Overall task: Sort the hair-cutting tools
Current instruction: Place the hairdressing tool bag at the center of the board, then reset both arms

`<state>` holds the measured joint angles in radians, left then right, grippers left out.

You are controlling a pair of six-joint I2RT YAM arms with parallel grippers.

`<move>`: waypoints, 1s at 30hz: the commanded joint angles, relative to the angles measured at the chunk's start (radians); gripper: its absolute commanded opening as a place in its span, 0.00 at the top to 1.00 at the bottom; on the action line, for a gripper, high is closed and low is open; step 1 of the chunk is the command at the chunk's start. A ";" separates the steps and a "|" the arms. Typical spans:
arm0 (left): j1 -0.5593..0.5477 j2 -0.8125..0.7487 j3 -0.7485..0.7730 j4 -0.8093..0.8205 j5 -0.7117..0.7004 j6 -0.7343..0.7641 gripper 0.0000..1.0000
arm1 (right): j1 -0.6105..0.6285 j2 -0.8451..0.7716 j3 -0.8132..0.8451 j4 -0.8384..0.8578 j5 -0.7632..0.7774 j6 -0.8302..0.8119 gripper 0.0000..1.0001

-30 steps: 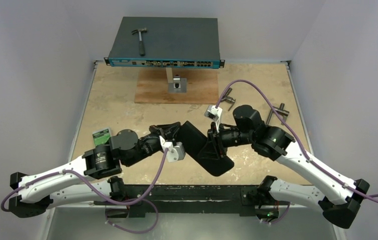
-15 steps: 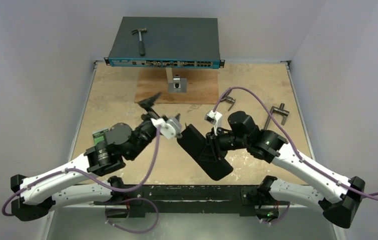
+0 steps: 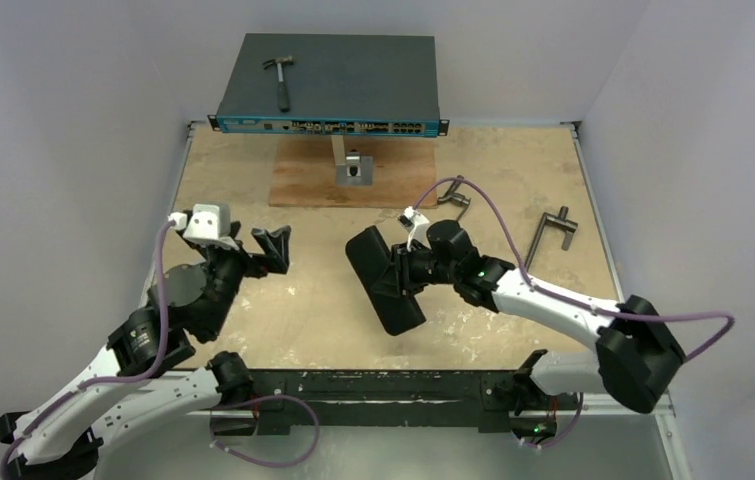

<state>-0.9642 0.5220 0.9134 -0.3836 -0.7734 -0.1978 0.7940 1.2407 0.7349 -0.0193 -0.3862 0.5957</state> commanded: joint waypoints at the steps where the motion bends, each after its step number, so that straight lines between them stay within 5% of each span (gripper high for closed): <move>1: 0.002 -0.022 -0.094 -0.235 0.039 -0.416 0.00 | -0.049 0.099 -0.063 0.283 0.059 0.097 1.00; 10: 0.002 -0.100 -0.263 -0.207 0.155 -0.586 0.00 | -0.087 0.316 -0.110 0.437 0.131 0.178 0.96; 15: 0.002 -0.087 -0.266 -0.249 0.144 -0.609 0.00 | -0.116 0.294 -0.111 0.331 0.225 0.176 0.42; 17: 0.002 -0.088 -0.269 -0.258 0.138 -0.614 0.00 | -0.139 0.256 -0.130 0.293 0.252 0.175 0.03; 22: 0.002 -0.091 -0.274 -0.301 0.103 -0.655 0.00 | -0.208 0.084 -0.178 0.156 0.341 0.153 0.01; 30: 0.002 0.002 -0.225 -0.584 -0.027 -0.889 0.00 | -0.218 -0.432 -0.210 -0.119 0.625 0.056 0.01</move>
<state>-0.9642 0.4740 0.6460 -0.8143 -0.7143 -0.9348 0.5751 1.0042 0.5320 0.0025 0.0490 0.7185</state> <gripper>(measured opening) 0.998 0.987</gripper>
